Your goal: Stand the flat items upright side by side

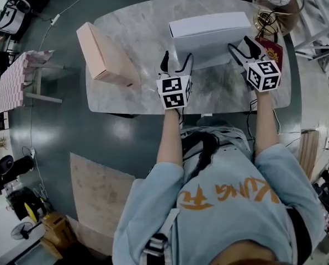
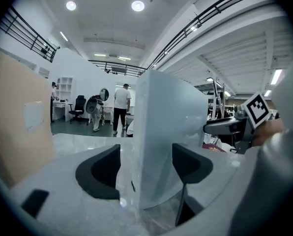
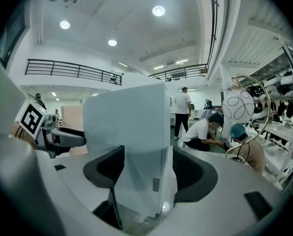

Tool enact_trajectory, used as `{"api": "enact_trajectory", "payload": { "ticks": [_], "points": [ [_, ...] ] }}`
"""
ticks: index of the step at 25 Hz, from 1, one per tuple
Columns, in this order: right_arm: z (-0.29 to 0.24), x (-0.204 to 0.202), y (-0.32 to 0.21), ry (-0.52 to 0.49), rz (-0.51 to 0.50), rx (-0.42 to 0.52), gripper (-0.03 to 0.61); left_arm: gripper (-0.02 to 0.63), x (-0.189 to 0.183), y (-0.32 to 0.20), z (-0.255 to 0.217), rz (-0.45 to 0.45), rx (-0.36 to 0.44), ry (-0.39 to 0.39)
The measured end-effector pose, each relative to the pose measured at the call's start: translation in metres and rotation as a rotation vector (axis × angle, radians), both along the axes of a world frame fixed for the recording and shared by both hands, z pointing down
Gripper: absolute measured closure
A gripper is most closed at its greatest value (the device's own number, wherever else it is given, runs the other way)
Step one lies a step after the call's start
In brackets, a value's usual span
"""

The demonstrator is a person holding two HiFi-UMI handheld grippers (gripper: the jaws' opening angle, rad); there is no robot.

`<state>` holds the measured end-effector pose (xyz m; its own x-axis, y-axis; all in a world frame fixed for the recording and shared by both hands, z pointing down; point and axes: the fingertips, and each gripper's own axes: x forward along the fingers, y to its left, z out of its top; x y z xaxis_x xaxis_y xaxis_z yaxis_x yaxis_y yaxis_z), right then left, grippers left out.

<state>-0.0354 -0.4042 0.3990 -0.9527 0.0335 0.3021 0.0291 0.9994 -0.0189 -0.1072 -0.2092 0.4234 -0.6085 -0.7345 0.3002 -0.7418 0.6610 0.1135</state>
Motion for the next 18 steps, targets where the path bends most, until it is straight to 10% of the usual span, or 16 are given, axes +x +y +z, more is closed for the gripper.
{"api": "enact_trajectory", "payload": {
  "ticks": [13,18],
  "points": [
    [-0.008,0.042,0.062,-0.06,0.142,-0.056,0.568,0.334,0.019,0.094,0.011,-0.064,0.031,0.061],
    [-0.017,0.061,0.103,-0.079,0.093,-0.048,0.575,0.376,0.037,0.117,0.014,-0.054,0.06,0.084]
  ]
}}
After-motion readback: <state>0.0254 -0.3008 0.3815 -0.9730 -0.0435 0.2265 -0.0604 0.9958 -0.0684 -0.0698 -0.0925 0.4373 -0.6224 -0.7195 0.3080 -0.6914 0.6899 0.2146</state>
